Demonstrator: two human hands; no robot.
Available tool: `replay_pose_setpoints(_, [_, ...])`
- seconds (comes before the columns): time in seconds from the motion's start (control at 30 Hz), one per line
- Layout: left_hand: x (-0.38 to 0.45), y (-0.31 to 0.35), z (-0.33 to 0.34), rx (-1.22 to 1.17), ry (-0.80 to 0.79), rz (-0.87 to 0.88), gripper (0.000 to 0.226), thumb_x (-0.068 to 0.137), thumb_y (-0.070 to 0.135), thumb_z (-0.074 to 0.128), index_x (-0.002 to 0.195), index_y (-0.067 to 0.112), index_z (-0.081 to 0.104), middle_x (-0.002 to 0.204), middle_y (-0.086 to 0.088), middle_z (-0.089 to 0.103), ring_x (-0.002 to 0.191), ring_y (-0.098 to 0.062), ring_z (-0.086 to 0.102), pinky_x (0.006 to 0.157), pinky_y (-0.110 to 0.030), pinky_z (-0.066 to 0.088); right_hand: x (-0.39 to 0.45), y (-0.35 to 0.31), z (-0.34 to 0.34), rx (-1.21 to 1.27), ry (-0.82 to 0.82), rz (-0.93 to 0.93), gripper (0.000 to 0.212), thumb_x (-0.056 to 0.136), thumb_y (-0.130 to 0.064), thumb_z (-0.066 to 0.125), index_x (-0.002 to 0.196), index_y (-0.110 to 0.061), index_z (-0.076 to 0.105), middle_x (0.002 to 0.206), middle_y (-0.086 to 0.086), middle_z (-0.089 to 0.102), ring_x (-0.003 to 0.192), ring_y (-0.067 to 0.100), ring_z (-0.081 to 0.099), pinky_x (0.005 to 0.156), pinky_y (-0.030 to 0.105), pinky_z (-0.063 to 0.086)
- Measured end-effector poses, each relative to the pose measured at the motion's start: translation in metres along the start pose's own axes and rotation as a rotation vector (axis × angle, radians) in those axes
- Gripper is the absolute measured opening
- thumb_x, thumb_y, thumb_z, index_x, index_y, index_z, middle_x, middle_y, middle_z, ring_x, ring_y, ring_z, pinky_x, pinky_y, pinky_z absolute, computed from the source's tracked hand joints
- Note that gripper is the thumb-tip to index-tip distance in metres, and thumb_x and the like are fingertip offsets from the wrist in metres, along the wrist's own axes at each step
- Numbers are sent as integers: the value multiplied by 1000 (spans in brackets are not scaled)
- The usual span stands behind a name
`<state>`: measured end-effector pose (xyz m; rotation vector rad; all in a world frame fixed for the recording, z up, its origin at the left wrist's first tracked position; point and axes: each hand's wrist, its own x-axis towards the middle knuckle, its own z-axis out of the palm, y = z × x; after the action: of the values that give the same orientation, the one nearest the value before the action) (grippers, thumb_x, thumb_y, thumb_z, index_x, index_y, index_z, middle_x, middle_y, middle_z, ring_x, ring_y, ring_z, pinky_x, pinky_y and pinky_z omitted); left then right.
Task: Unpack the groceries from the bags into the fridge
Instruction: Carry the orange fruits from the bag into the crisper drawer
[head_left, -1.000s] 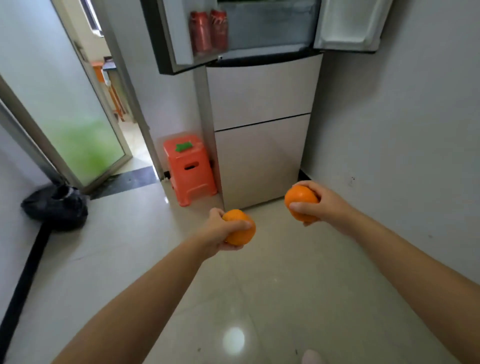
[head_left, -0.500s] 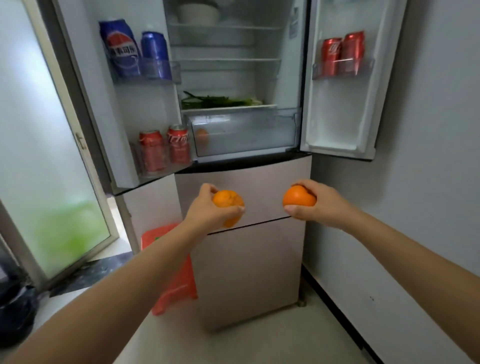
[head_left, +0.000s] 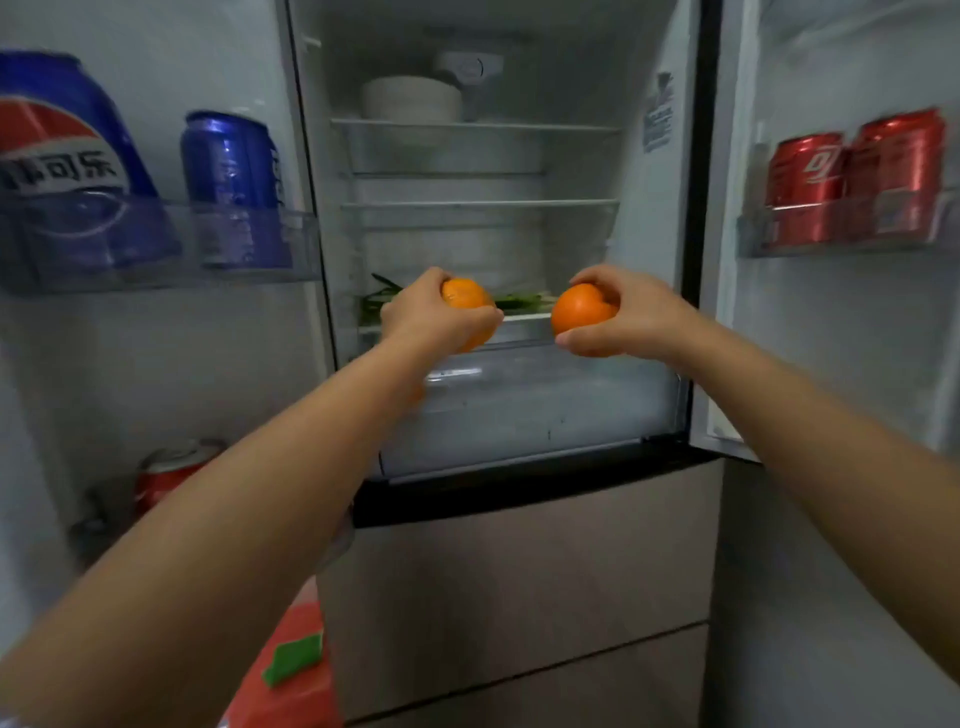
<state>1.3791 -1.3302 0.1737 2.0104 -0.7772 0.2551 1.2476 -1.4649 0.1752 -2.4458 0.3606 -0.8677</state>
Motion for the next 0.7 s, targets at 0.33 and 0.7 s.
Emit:
replay_pose_setpoints(0.33, [169,-44,60,503,-130,-61,59,77,44,68,128,21,50,130,-7,54,117,-28,52,91,-34,46,208,62,52,-351,-303,-148,57,71,-33,75,122,-20,53,119,7,53,95,23,52,68,28,48])
replay_pose_setpoints(0.7, [267,-105,112,789,-522,-374,63,72,34,78,124,7,56,118,-10,58,88,-22,56,52,-27,50,332,113,139,-869,-917,-345,61,76,-36,71,130,-20,48,131,4,49,117,25,51,92,36,48])
